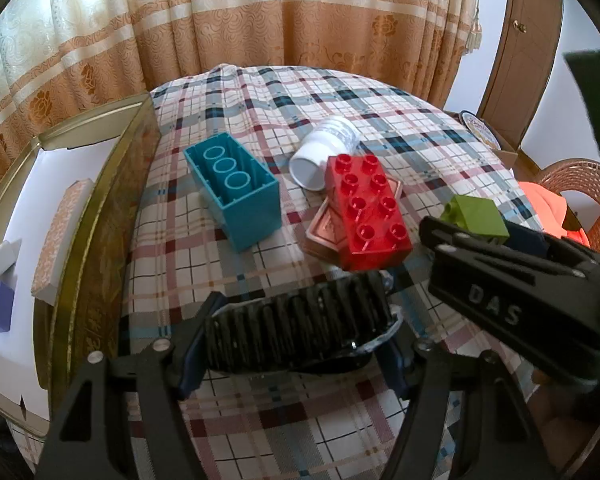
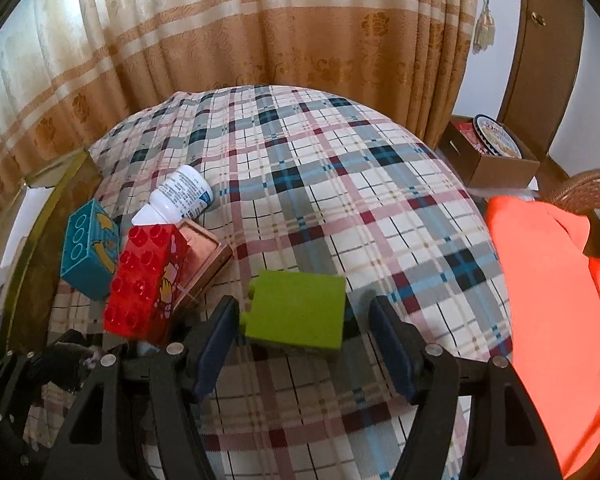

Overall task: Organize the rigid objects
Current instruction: 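Lift the black comb with the left gripper while the right grasps the green Lego block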

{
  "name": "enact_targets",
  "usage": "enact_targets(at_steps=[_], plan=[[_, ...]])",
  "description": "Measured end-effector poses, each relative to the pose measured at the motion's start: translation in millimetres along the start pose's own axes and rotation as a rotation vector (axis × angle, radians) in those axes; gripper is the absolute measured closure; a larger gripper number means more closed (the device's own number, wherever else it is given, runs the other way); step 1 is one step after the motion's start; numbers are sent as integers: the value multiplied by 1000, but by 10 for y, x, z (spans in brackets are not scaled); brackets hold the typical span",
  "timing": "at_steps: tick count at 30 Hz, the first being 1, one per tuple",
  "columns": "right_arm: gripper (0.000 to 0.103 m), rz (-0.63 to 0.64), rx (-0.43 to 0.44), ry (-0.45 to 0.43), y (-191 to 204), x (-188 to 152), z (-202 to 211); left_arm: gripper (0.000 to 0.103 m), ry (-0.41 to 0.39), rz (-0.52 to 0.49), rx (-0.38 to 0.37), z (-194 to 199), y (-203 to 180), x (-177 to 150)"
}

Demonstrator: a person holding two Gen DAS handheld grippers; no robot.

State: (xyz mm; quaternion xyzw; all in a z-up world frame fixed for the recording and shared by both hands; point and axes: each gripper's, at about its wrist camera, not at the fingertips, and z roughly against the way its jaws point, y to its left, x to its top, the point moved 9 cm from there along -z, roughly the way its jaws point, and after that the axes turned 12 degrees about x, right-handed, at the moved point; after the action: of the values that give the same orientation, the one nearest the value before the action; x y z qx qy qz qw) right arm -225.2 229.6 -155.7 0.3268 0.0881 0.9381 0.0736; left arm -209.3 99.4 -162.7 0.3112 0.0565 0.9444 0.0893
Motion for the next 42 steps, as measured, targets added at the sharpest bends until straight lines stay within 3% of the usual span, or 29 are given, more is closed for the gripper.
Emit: enact_targets(at_steps=[3, 6, 14, 21, 31, 42], plan=[[35, 12, -12, 8, 15, 23, -31, 33, 0, 1, -1, 4, 0, -5], [55, 26, -35, 4, 13, 35, -22, 33, 0, 1, -1, 3, 1, -4], [55, 41, -73, -3, 9, 51, -15, 33, -1, 1, 0, 7, 5, -11], [55, 68, -133, -104, 5, 147, 214, 33, -1, 2, -1, 9, 0, -19], [55, 109, -206, -165, 11, 277, 505, 33, 6, 34, -8, 57, 53, -18], [55, 124, -188, -201, 177, 354, 729, 33, -72, 65, 34, 384, 336, 178]])
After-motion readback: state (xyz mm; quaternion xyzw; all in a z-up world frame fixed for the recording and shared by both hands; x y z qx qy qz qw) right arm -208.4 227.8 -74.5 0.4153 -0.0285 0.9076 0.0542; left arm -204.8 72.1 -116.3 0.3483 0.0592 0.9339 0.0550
